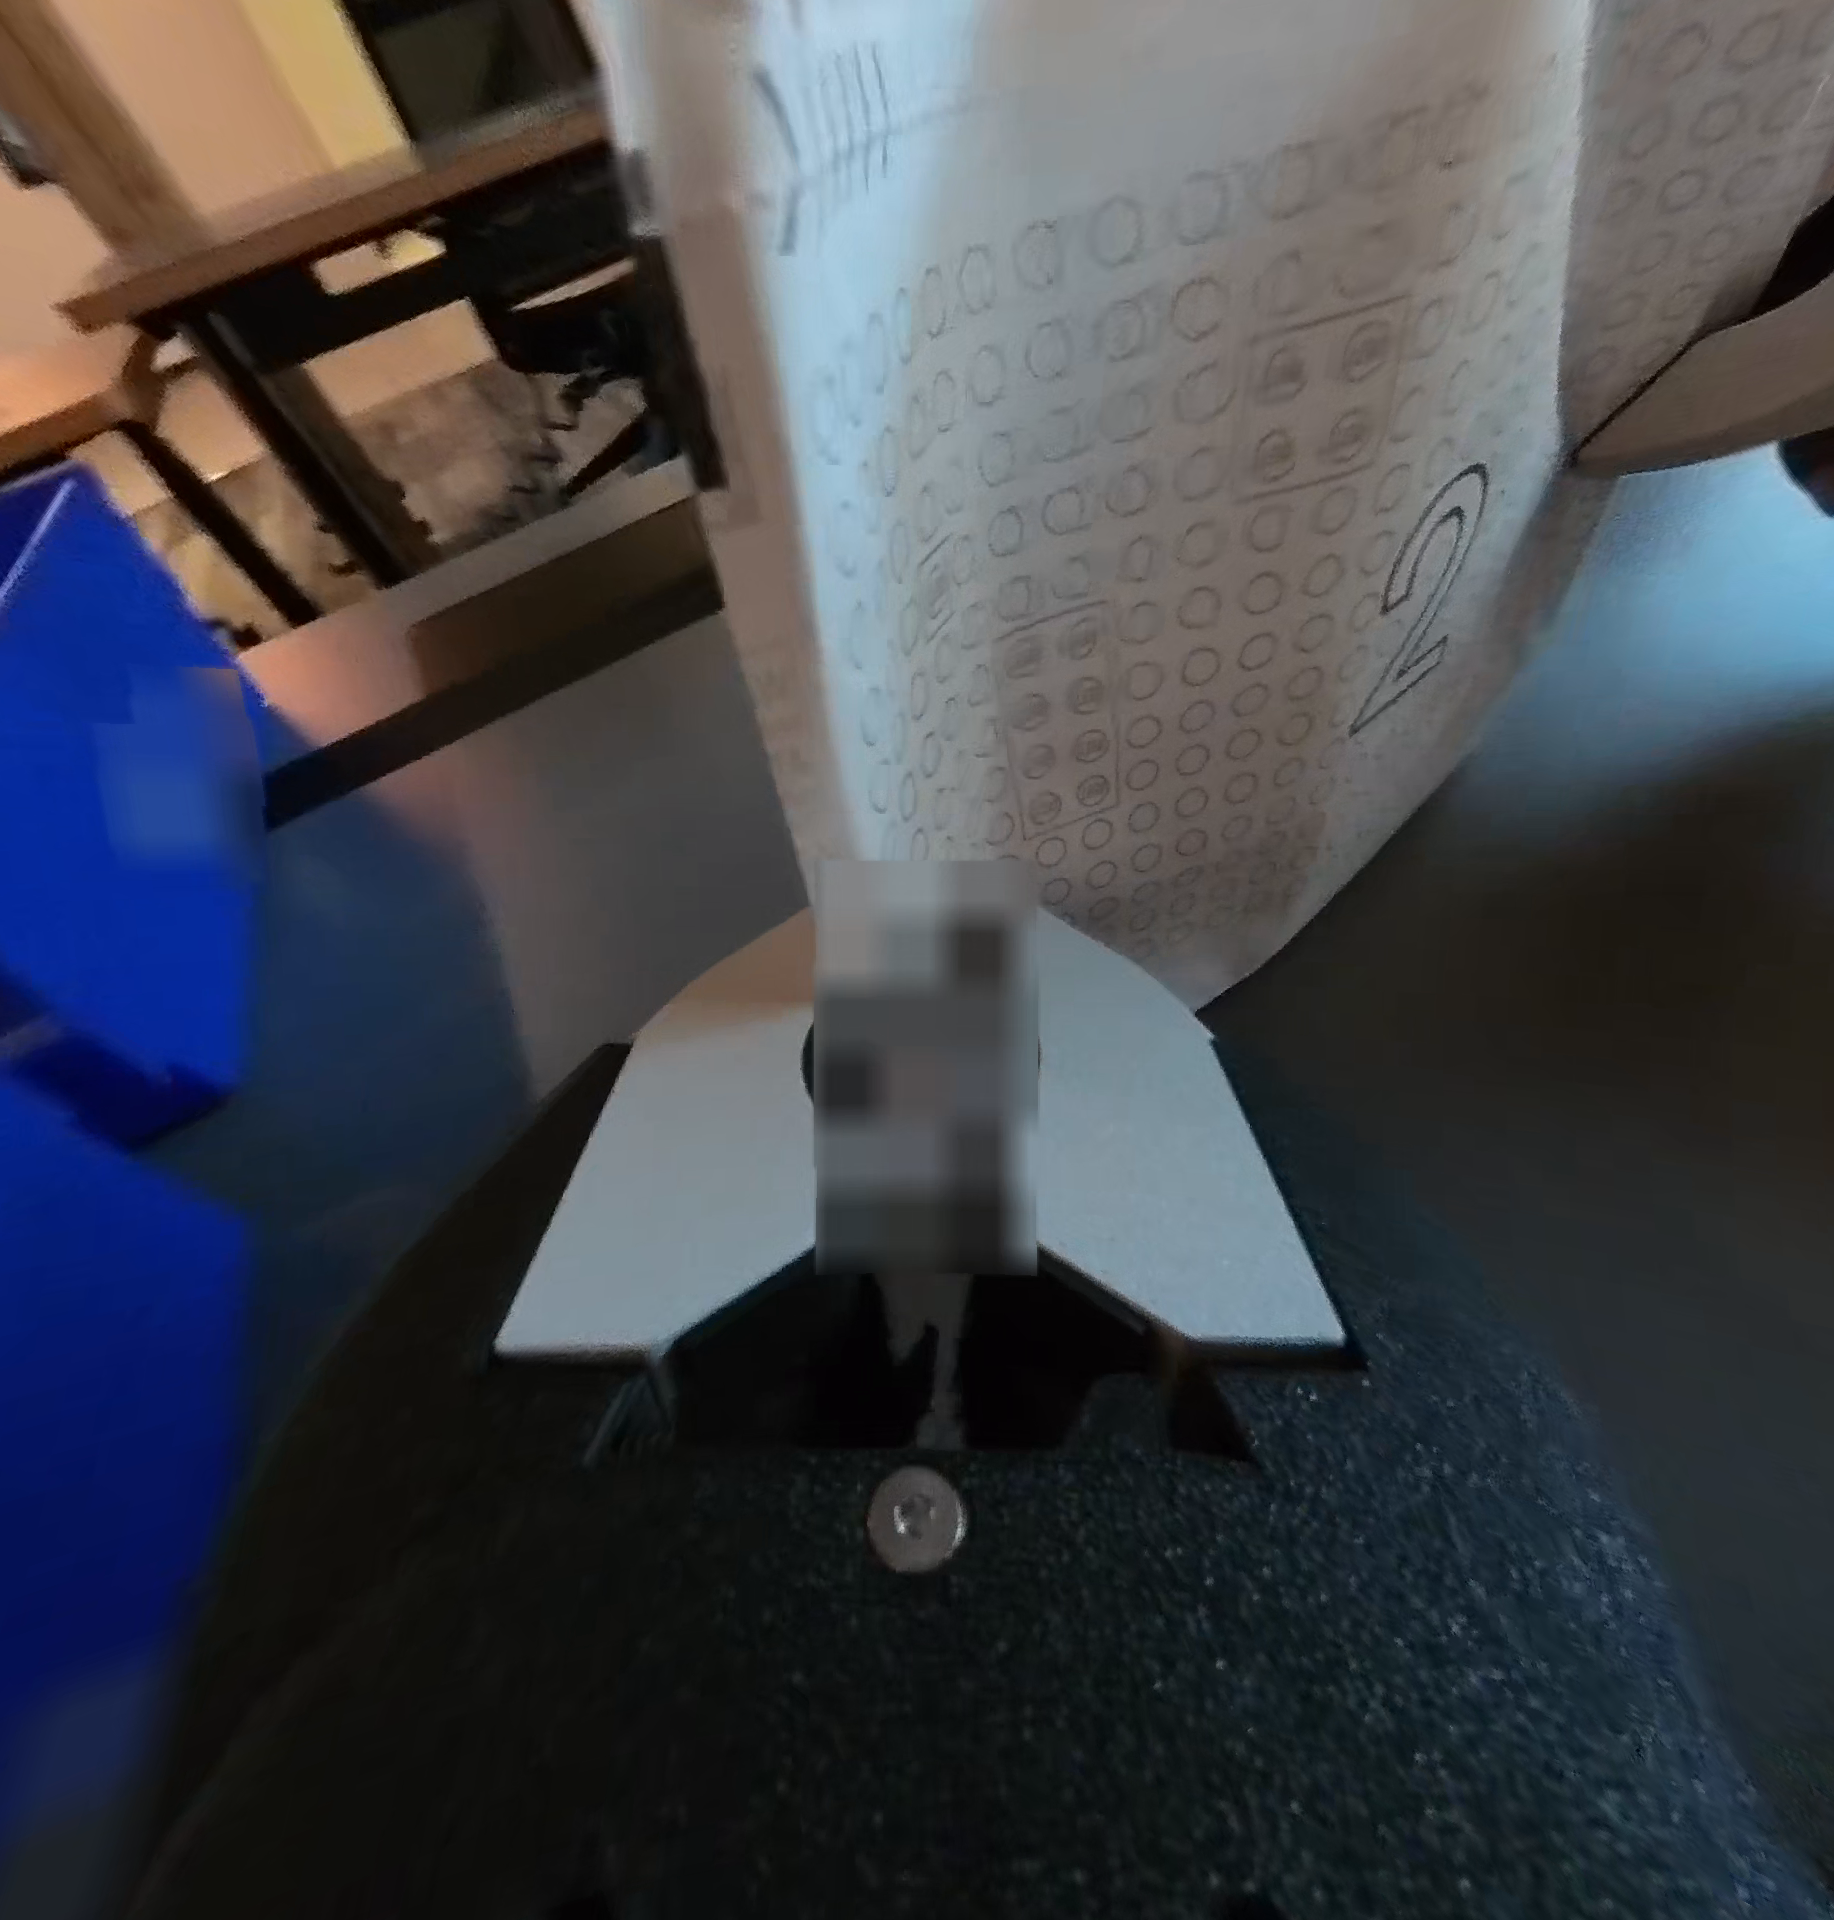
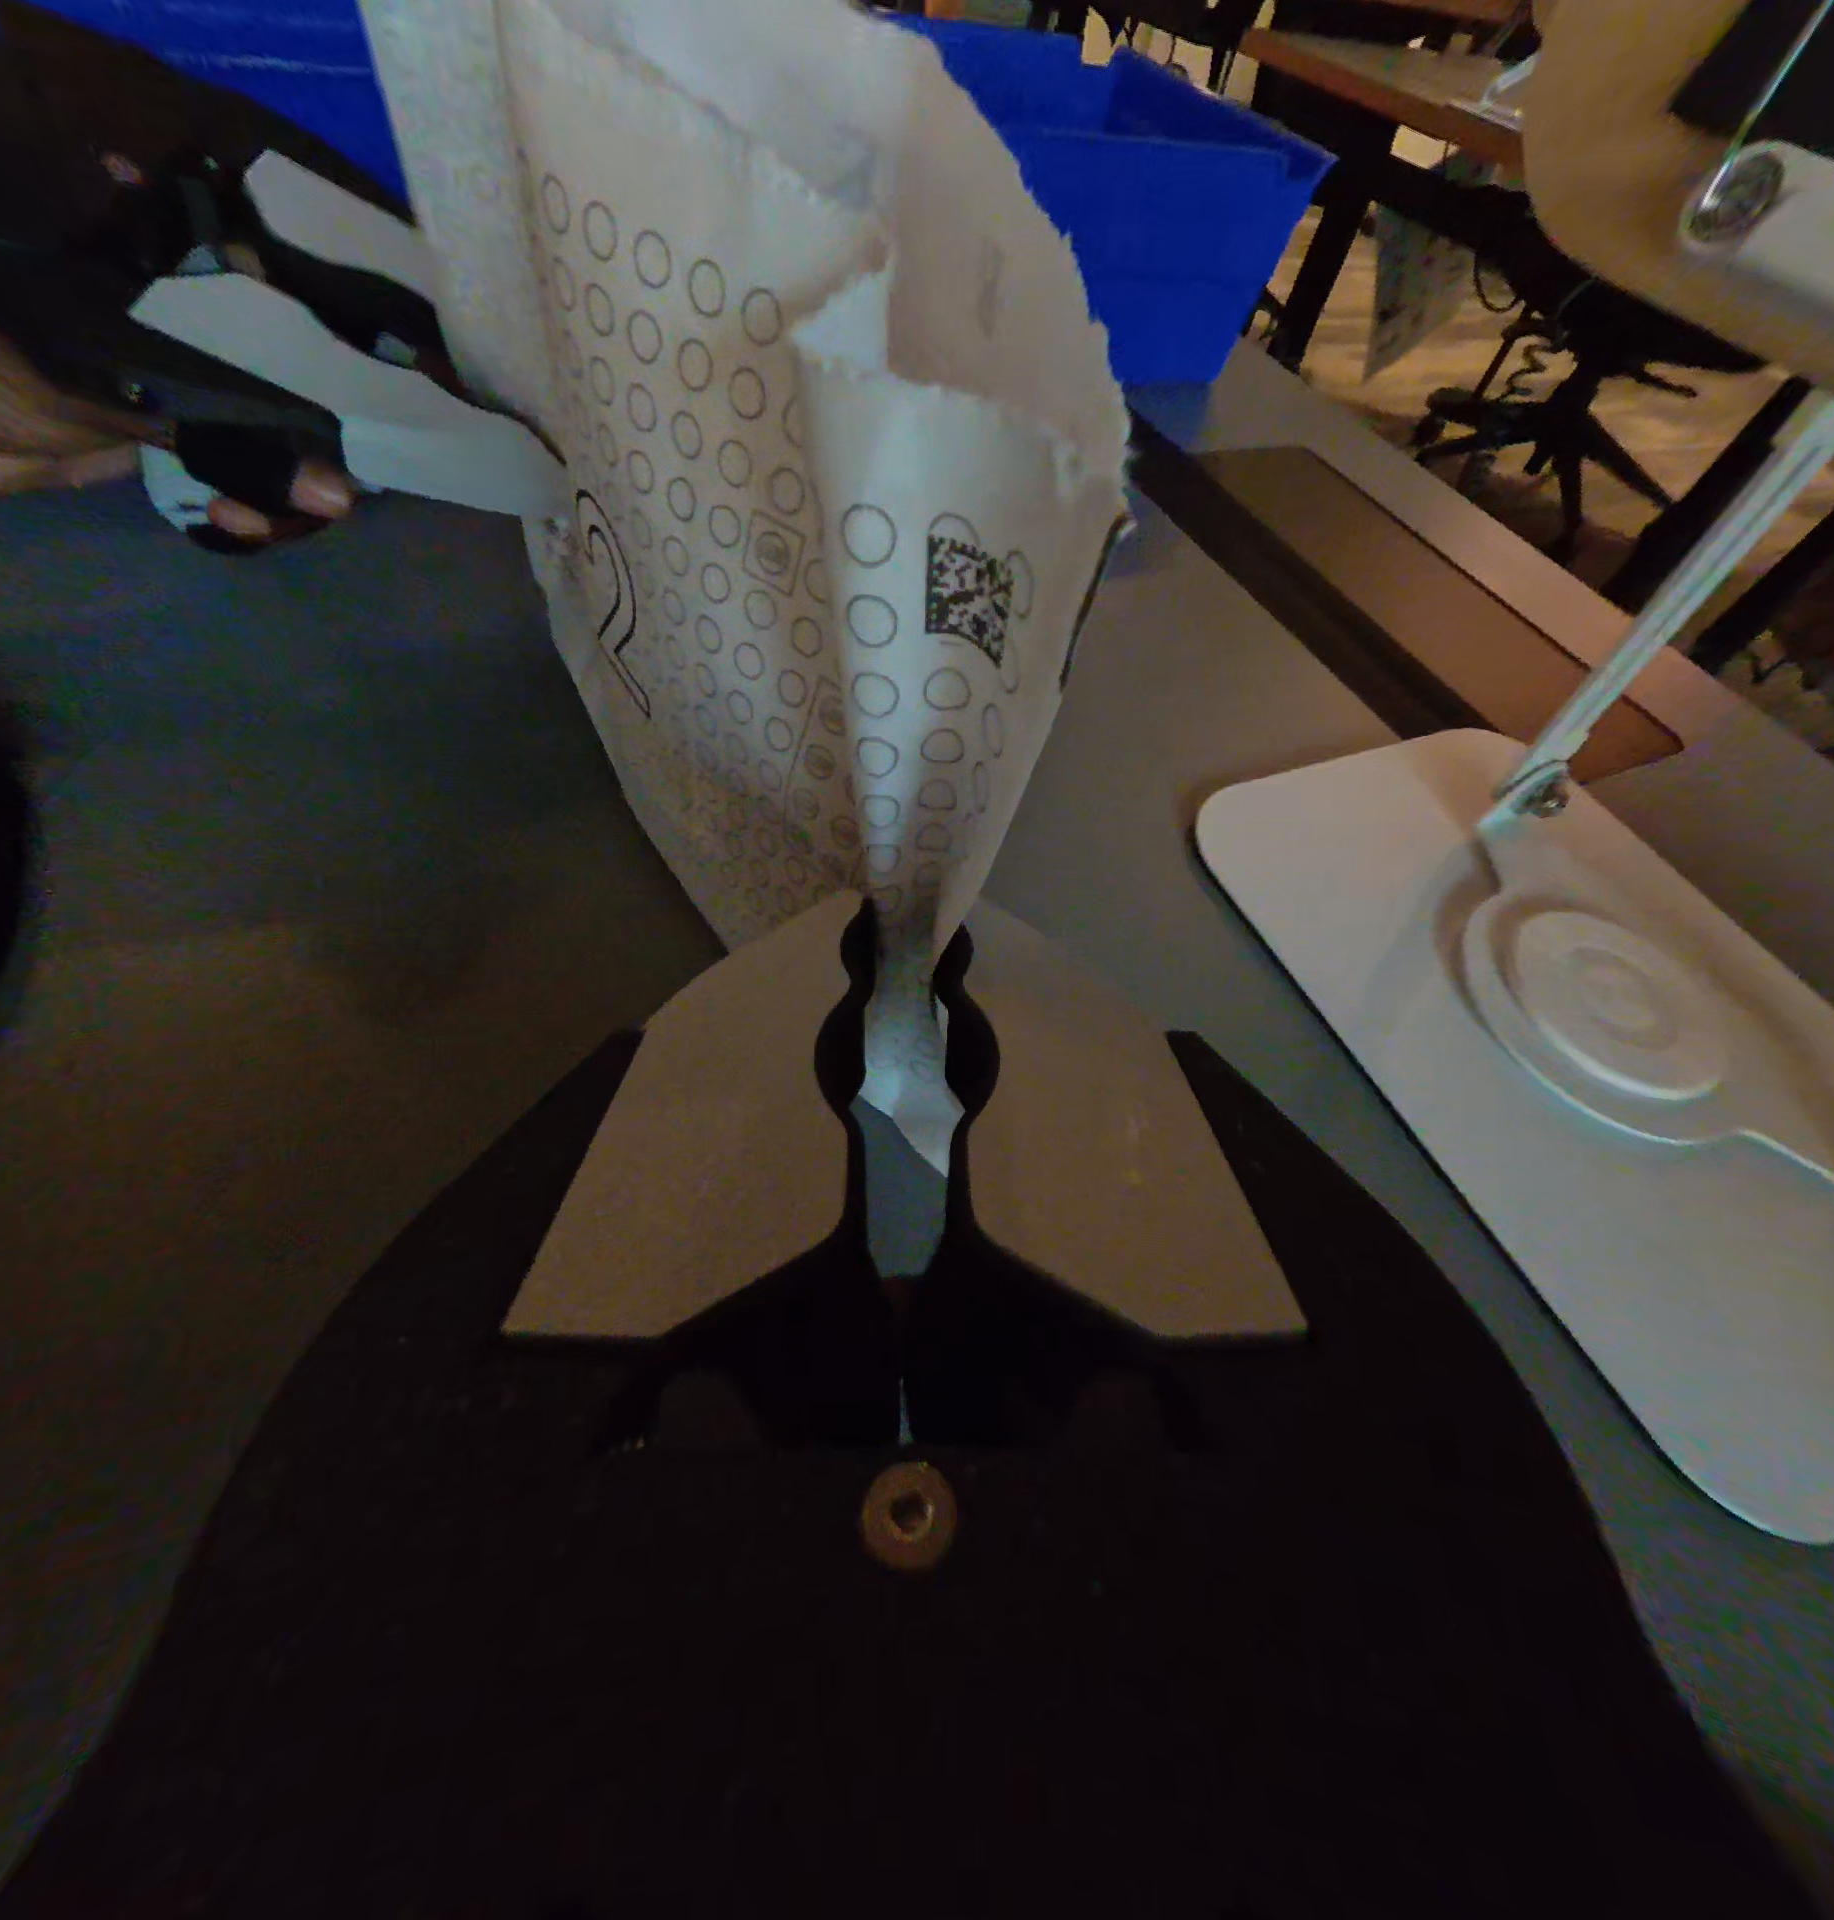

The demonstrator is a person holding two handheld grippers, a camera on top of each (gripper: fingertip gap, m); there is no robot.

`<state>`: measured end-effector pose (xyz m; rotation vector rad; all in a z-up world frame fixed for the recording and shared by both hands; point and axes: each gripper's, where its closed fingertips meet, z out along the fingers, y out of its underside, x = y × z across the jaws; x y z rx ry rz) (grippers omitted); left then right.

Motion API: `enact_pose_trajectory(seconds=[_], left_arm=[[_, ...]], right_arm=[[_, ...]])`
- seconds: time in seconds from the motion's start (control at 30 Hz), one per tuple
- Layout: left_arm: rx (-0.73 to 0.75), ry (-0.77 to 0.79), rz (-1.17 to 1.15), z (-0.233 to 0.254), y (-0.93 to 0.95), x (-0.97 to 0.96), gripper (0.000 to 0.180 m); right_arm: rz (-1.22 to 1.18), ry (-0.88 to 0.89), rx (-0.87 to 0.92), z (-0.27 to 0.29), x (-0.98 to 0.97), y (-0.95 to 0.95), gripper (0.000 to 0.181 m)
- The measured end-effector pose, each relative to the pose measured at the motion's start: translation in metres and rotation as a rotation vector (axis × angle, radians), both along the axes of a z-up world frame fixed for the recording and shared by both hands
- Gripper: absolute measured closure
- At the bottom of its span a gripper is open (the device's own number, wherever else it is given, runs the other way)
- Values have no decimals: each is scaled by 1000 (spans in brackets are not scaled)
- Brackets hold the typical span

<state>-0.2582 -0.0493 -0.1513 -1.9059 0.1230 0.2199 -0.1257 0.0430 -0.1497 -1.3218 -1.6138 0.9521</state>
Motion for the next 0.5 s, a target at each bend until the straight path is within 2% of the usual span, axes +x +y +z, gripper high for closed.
enact_pose_trajectory(seconds=[0.07, 0.23, 0.5], left_arm=[[-12, -51, 28, -4, -6, -3, 169], [-109, -166, 77, -5, -14, -8, 171], [-250, -160, 116, -9, -5, -20, 168]], right_arm=[[-10, -28, -76, 0, -9, 1, 172], [-37, -170, -270, -1, -17, -4, 173], [-142, -226, -414, -2, -21, -2, 174]])
